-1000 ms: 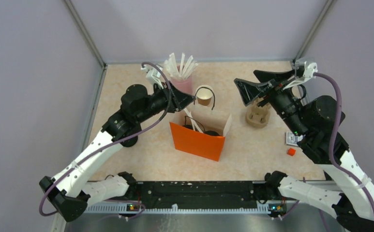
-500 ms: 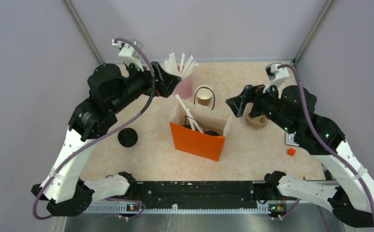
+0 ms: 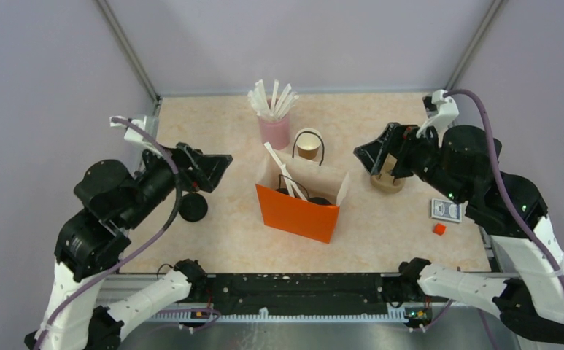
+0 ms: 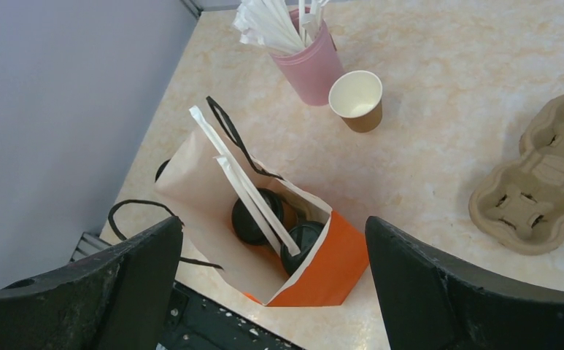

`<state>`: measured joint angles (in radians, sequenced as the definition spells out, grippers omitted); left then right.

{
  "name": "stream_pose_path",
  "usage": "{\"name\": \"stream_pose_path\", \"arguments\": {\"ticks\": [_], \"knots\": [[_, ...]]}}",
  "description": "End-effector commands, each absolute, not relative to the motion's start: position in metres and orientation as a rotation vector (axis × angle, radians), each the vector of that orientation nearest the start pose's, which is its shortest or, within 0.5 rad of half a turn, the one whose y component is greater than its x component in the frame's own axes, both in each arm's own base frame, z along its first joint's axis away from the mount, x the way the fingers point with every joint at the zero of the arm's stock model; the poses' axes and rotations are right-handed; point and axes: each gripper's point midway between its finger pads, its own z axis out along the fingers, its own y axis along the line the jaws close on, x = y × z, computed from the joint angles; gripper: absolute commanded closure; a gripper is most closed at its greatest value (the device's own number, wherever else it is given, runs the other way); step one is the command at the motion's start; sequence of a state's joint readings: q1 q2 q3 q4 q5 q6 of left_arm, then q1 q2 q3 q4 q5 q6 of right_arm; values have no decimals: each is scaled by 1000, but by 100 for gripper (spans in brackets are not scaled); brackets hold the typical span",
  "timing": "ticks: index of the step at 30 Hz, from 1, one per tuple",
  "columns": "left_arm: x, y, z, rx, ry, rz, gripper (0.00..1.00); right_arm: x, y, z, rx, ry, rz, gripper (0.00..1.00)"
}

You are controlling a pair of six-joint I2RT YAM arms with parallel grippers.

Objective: Pack the takeout coffee

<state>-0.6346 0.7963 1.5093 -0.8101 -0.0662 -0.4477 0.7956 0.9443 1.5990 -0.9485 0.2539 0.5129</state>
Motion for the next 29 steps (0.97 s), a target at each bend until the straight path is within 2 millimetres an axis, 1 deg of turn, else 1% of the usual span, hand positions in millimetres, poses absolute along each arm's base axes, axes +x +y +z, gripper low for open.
{"name": "stream_pose_path", "arguments": {"ticks": [1,4,10,17,29], "knots": [[176,-143,460,75,1654,-829,1,194,150,421,-23,1879,647,6],[174,-142,462,74,1657,-836,1,194,147,421,-5,1859,649,6],[172,-140,454,67,1659,-836,1,191,142,421,58,1822,688,6],[174,-141,448,54,1653,-842,1,185,132,417,95,1817,688,5],[169,-135,449,49,1652,-834,1,182,133,414,108,1819,717,4]]}}
